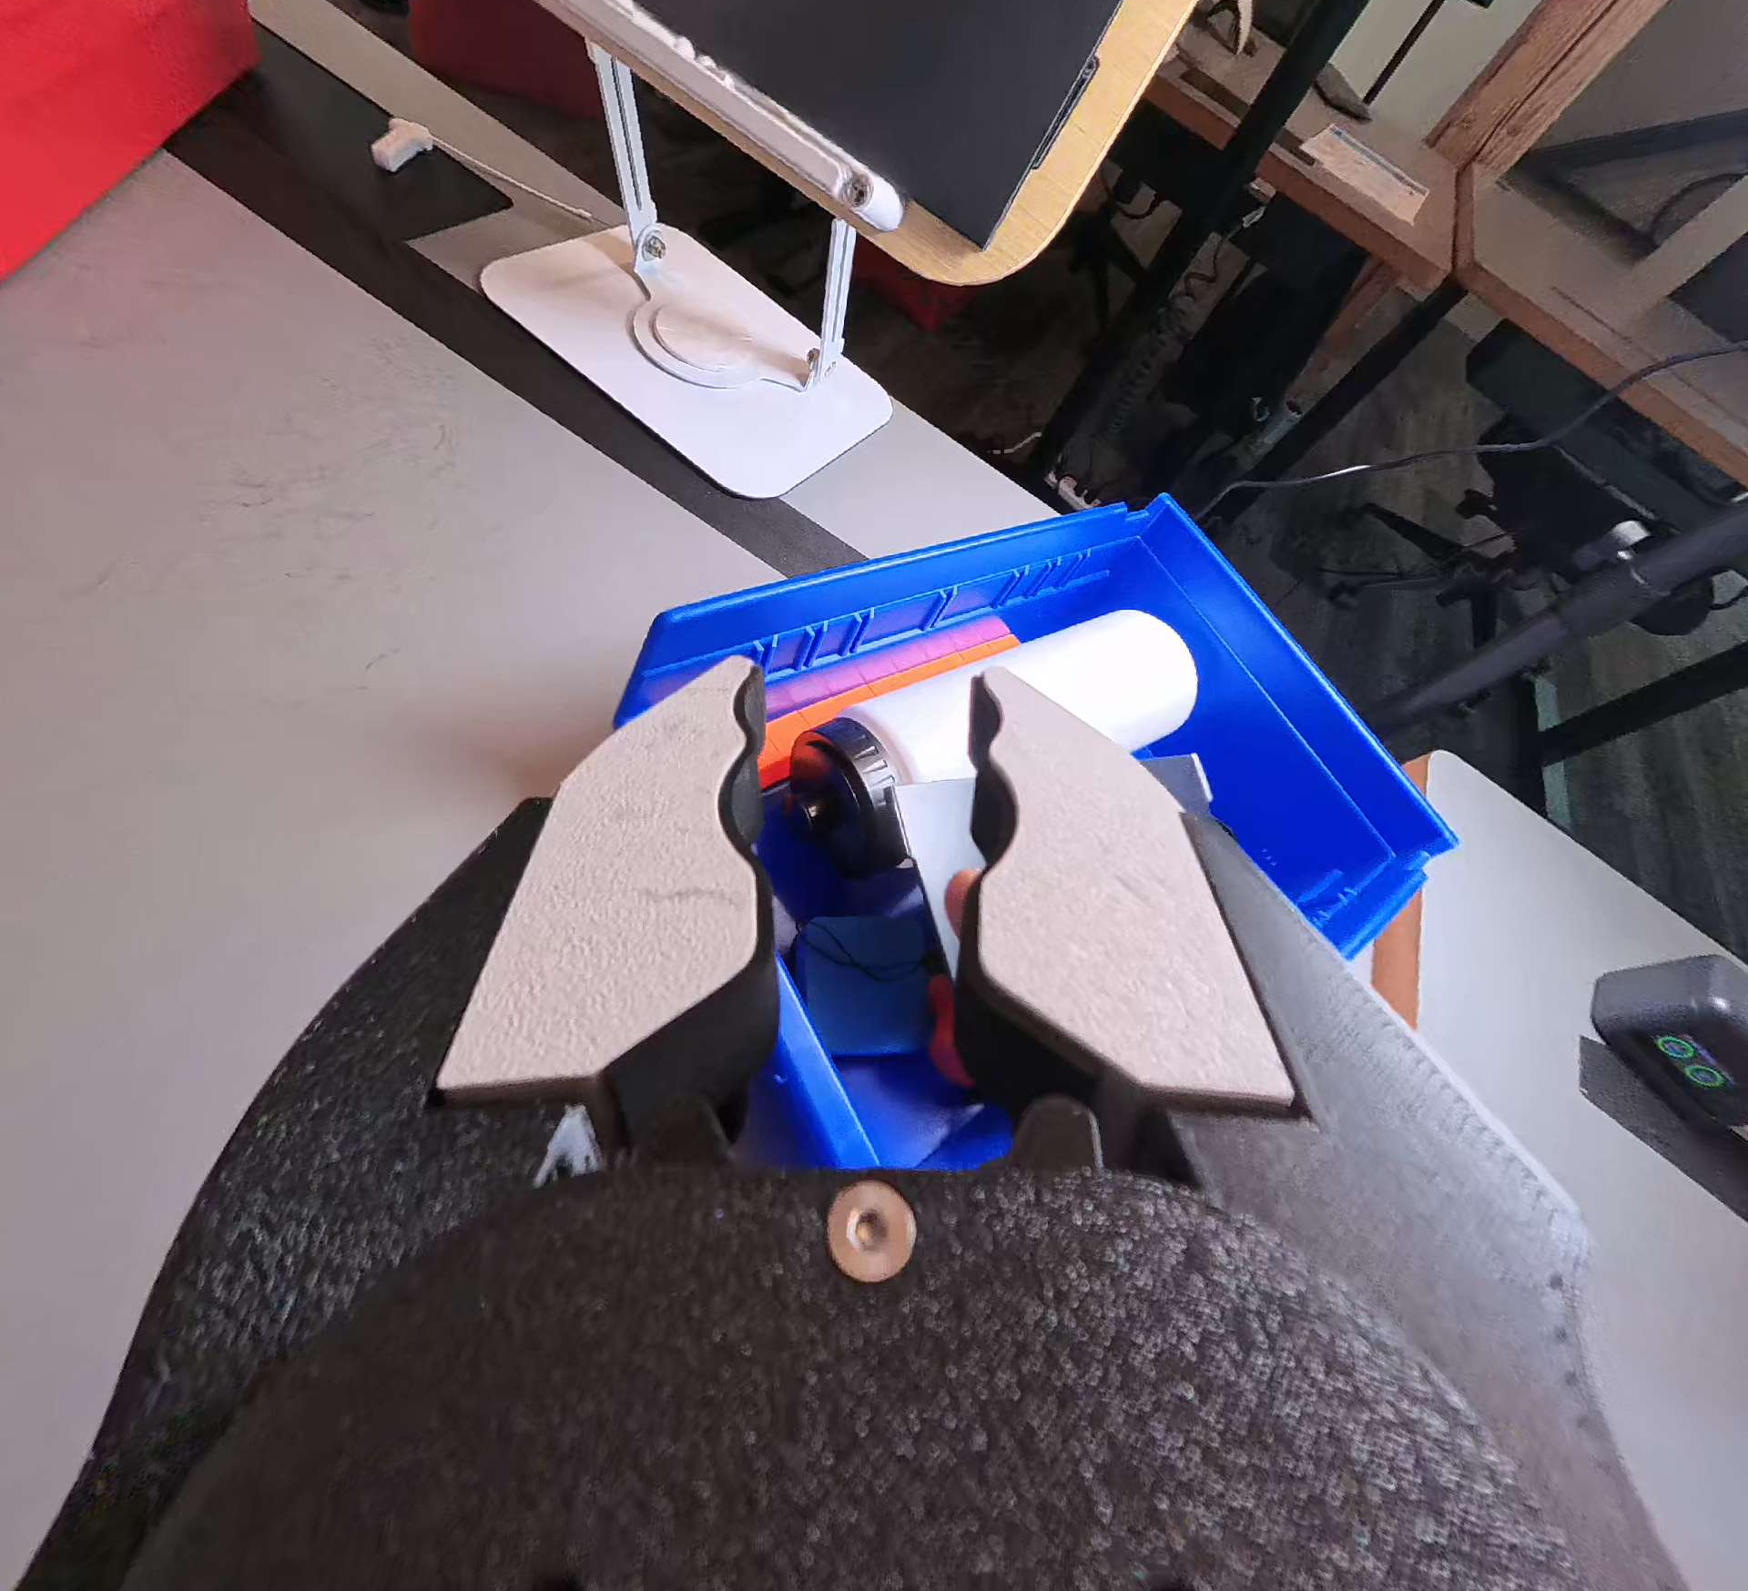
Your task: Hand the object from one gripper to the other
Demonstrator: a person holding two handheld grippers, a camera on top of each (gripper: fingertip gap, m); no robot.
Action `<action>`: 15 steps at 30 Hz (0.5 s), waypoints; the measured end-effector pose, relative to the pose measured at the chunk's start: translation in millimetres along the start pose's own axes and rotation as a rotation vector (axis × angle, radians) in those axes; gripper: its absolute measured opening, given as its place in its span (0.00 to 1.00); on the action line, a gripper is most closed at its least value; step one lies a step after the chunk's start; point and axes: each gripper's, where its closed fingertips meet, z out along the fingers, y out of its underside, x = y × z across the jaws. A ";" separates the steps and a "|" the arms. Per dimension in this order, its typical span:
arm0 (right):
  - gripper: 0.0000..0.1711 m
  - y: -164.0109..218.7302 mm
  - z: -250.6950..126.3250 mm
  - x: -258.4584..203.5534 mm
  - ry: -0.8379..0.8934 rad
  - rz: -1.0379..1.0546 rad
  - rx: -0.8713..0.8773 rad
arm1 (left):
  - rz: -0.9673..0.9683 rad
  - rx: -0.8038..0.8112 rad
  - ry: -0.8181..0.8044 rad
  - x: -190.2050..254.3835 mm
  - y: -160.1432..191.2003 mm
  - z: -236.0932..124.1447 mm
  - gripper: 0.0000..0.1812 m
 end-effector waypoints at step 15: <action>0.11 -45.6 -30.9 -0.6 0.014 0.034 0.208 | 0.229 -0.066 0.033 56.6 10.7 23.3 0.04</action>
